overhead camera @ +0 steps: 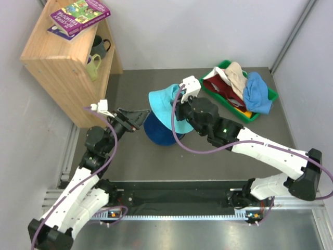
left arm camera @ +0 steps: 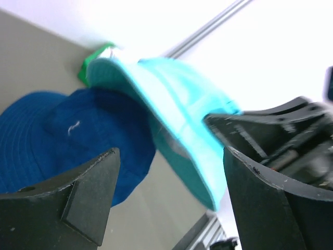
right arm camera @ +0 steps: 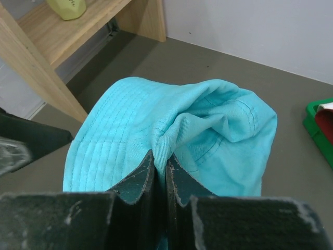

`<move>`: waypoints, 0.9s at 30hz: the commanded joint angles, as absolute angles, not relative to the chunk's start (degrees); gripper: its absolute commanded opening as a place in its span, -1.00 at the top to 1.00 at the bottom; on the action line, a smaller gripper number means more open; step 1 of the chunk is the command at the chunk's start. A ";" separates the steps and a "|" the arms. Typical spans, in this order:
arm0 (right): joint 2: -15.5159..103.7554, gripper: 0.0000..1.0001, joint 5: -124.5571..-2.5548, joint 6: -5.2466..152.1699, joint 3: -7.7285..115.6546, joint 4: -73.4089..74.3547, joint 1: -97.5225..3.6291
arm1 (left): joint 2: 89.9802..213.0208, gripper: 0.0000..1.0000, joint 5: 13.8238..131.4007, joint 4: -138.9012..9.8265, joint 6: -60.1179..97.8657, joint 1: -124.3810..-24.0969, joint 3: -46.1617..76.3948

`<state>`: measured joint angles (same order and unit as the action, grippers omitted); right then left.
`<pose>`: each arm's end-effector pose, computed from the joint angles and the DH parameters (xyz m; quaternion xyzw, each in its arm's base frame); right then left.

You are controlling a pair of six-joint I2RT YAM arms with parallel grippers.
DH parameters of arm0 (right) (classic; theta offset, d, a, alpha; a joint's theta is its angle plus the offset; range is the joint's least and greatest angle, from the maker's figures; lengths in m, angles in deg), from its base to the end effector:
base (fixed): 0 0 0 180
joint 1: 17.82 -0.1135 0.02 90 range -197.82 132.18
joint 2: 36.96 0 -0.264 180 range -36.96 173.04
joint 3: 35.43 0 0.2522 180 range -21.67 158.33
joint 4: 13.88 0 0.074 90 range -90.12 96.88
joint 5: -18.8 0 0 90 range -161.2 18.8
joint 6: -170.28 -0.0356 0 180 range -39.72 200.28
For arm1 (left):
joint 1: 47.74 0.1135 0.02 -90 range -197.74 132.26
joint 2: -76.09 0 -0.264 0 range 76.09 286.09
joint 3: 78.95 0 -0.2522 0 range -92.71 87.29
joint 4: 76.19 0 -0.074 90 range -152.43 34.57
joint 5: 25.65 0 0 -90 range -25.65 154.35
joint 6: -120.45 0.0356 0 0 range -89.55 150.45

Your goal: Stack the hats

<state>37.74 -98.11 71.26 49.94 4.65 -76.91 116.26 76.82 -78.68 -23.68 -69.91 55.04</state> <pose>0.1694 0.2516 0.4004 -0.1718 0.7290 0.2125 0.6276 0.1608 -0.0738 0.3252 -0.1000 0.6475 -0.5204 0.5476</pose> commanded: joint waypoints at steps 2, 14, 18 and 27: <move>38.54 1.00 -99.15 71.49 49.96 1.20 -78.81 | 112.48 -0.71 73.23 -81.15 -25.36 -69.98 55.38; 40.21 1.00 -98.00 71.66 50.05 1.02 -81.01 | 123.29 -0.65 77.62 -85.10 -25.00 -70.06 52.30; 41.00 1.00 -97.74 71.58 49.70 1.11 -81.36 | 124.61 -0.41 77.97 -90.11 -26.93 -70.06 54.23; 39.60 -0.30 -96.95 68.94 48.38 3.57 -81.28 | 122.60 1.00 72.80 -81.99 -22.73 -69.98 56.61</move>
